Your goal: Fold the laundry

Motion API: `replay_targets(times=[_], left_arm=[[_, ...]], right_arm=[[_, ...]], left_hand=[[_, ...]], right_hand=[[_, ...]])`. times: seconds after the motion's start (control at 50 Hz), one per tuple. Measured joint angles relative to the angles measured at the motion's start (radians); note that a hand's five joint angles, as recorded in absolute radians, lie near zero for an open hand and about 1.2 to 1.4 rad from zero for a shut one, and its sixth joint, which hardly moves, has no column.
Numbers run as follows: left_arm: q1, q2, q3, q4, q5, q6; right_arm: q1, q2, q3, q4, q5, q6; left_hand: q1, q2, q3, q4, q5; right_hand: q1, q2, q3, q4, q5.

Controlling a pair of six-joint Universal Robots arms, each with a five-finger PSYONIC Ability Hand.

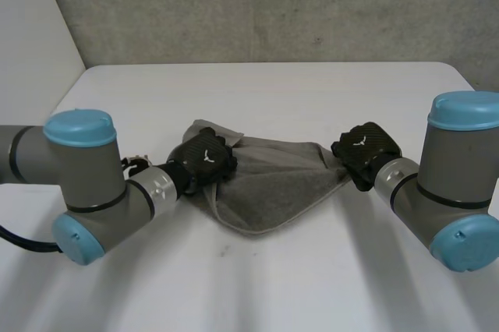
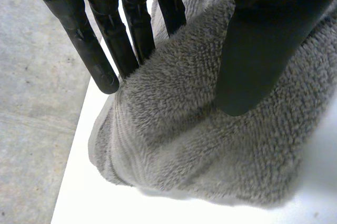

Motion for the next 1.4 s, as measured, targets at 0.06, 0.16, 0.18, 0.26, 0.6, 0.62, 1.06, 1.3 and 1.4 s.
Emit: replay_targets(times=[0.06, 0.16, 0.18, 0.26, 0.6, 0.62, 1.06, 1.3, 1.4], left_arm=[[0.007, 0.019, -0.017, 0.003, 0.003, 0.001], [0.013, 0.041, -0.042, 0.011, 0.005, 0.000], [0.014, 0.042, -0.044, 0.012, 0.005, 0.000], [0.021, 0.040, -0.050, 0.017, 0.006, -0.001], [0.044, 0.023, -0.043, 0.123, 0.001, -0.007], [0.045, 0.017, -0.032, 0.140, 0.001, -0.009], [0.053, 0.141, 0.449, 0.534, -0.434, -0.590], [0.061, 0.241, -0.072, 0.511, -0.417, -0.651], [0.062, 0.226, -0.292, 0.480, -0.401, -0.636]], right_arm=[[-0.013, 0.007, -0.003, 0.000, 0.004, -0.015], [-0.032, 0.013, -0.004, -0.002, 0.010, -0.037], [-0.034, 0.014, -0.004, -0.003, 0.011, -0.038], [-0.039, 0.014, -0.004, -0.003, 0.011, -0.042], [-0.040, 0.017, -0.025, 0.004, 0.014, -0.130], [-0.038, 0.019, -0.037, 0.003, 0.015, -0.146], [-0.040, -0.118, -0.310, -0.694, 0.121, 0.089], [-0.040, -0.140, 0.073, -0.542, -0.021, 0.088], [-0.036, -0.109, 0.191, -0.323, -0.101, 0.052]], left_hand=[[0.021, 0.000, 0.000, 0.000, 0.000], [0.025, -0.004, -0.004, -0.003, -0.002], [0.025, -0.005, -0.004, -0.004, -0.004], [0.029, -0.002, -0.001, -0.001, -0.001], [0.420, 0.446, 0.442, 0.446, 0.426], [0.420, 0.448, 0.445, 0.449, 0.430], [0.420, 0.455, 0.456, 0.458, 0.440], [0.440, 0.456, 0.456, 0.458, 0.445], [0.440, 0.456, 0.456, 0.458, 0.445]], right_hand=[[0.000, 0.000, 0.000, 0.000, 0.000], [0.000, 0.000, 0.000, 0.000, 0.001], [0.000, 0.000, 0.000, 0.000, 0.000], [0.000, 0.000, 0.000, 0.000, 0.001], [0.000, 0.000, 0.000, 0.000, 0.002], [0.000, 0.000, 0.000, 0.000, 0.002], [0.000, 0.007, 0.004, 0.006, 0.002], [0.000, 0.007, 0.006, 0.006, 0.004], [0.000, 0.007, 0.008, 0.006, 0.005]])
